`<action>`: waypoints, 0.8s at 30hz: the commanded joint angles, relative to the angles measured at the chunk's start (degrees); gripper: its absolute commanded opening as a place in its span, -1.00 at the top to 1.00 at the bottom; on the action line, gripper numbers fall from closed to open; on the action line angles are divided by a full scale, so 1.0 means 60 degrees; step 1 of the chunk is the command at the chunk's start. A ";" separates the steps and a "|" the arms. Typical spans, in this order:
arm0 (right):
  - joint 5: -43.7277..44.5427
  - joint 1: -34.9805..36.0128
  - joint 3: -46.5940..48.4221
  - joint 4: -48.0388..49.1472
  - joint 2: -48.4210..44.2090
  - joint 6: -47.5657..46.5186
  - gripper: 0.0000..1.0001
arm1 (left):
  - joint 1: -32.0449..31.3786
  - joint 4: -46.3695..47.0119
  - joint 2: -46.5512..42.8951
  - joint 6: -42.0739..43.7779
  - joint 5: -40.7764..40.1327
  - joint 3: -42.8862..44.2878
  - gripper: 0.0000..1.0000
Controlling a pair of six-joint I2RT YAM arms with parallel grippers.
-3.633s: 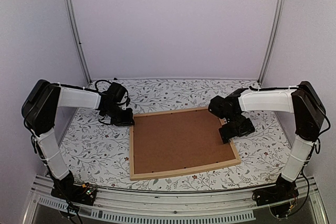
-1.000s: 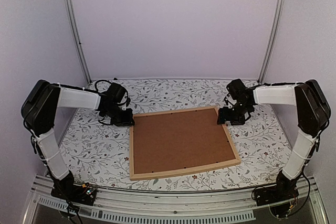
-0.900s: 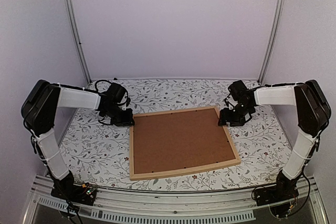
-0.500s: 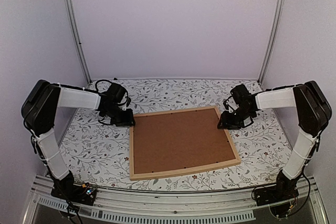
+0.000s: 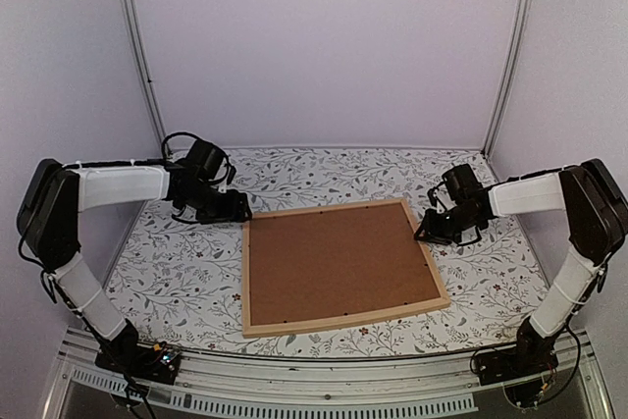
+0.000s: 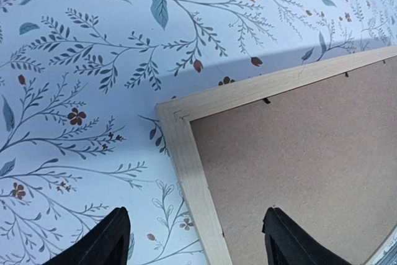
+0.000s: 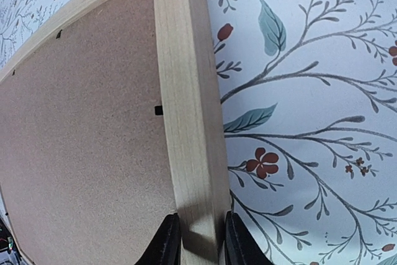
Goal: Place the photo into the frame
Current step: Press the fastener onto the backboard.
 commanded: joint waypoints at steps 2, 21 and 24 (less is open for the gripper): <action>-0.0201 0.0020 -0.0995 -0.0151 -0.0421 0.0913 0.62 | 0.0032 -0.1449 -0.0288 0.0391 -0.0690 0.0253 -0.53; -0.0051 0.0695 -0.2346 0.1203 -0.1228 0.2698 0.87 | -0.0446 -0.2435 0.0319 0.0547 -0.1052 0.0416 -0.58; -0.0013 0.0697 -0.2344 0.1190 -0.1223 0.2688 0.87 | -0.0558 -0.2425 0.0419 0.0506 -0.1078 0.0458 -0.58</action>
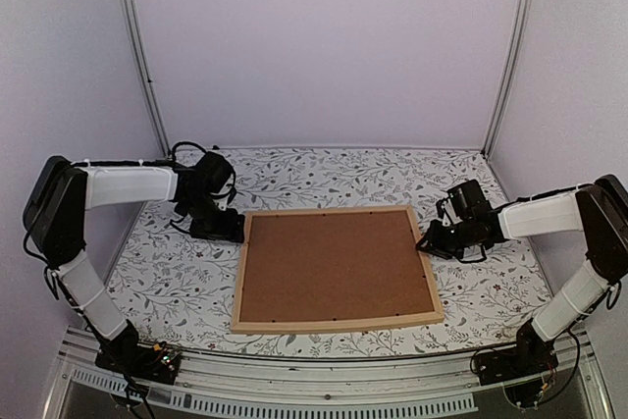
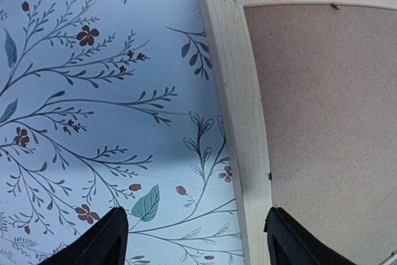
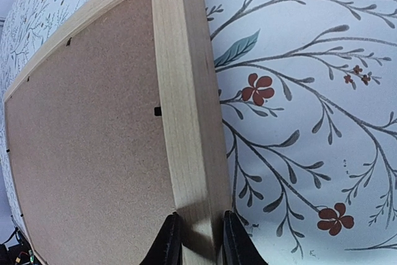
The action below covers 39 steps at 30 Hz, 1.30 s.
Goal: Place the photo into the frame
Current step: Press the fastener onto the backboard.
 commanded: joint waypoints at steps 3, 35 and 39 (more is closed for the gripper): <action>-0.0304 0.0212 -0.0286 -0.0402 0.0224 0.0649 0.87 | -0.0263 -0.0193 0.0345 0.0017 -0.0279 0.0345 -0.58; -0.0197 0.0371 -0.0220 -0.0592 0.0186 0.0596 0.88 | -0.0733 -0.0162 0.1557 -0.0355 -0.0483 0.0717 -0.57; -0.0197 0.0392 -0.0205 -0.0597 0.0171 0.0597 0.88 | -0.1088 -0.0163 0.1797 -0.0548 -0.0507 0.0755 -0.57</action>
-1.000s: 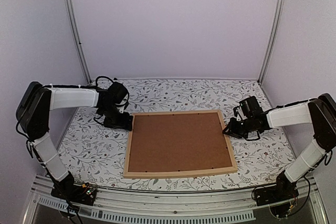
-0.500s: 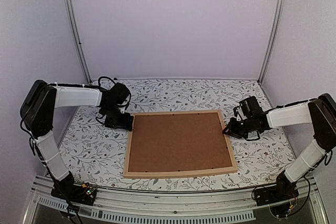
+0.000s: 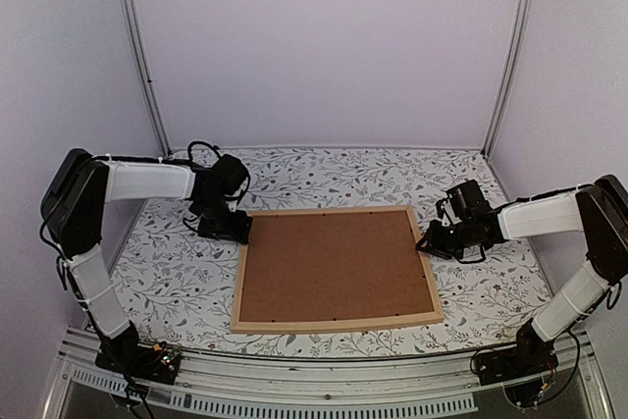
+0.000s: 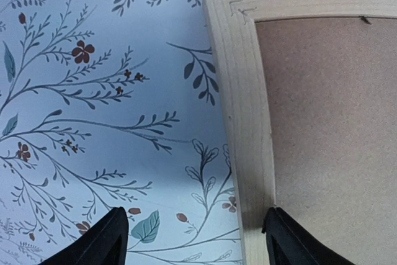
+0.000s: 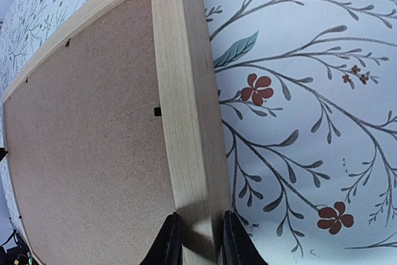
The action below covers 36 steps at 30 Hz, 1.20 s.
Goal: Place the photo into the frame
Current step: Press the fastener onto the backboard.
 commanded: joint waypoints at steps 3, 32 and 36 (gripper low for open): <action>-0.0374 0.0329 -0.0183 -0.0570 0.0233 0.0537 0.88 | -0.0955 0.0045 0.0841 -0.0387 0.0295 0.0084 -0.57; -0.0153 0.0554 0.0013 -0.0782 0.0487 0.0441 0.89 | -0.1637 -0.0679 -0.1494 -0.0916 -0.0317 -0.0740 -0.59; -0.0117 0.0554 0.0007 -0.0794 0.0516 0.0414 0.89 | -0.1644 -0.0954 -0.2592 -0.1270 -0.0183 -0.1672 -0.60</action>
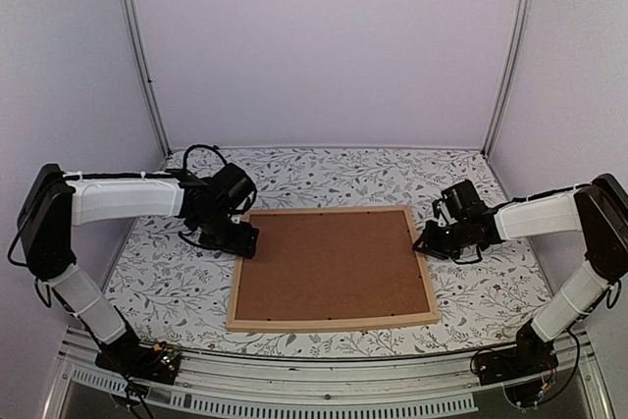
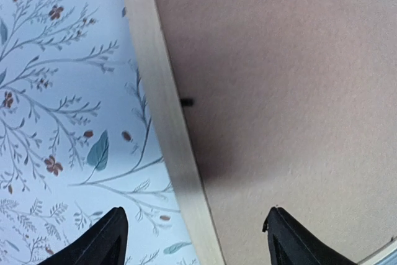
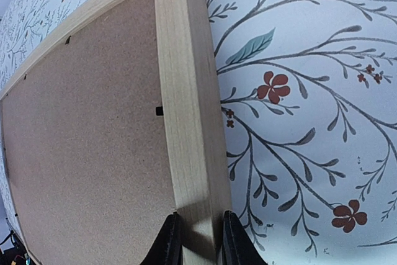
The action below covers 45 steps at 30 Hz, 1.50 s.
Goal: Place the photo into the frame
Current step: Press the fastener onto the backboard.
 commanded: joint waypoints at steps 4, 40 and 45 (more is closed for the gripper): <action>-0.0403 0.0205 -0.0131 -0.0761 0.0414 0.0243 0.89 | -0.0077 -0.0707 -0.1705 -0.0657 0.0505 -0.1558 -0.59; -0.0336 0.0201 -0.0203 -0.0918 0.0184 0.0221 0.89 | -0.0847 -0.0104 -0.1090 -0.1194 0.1035 -0.2469 -0.59; -0.0377 0.0203 -0.0208 -0.0871 0.0186 0.0237 0.89 | -0.0991 0.0015 -0.0859 -0.1244 0.1075 -0.2485 -0.59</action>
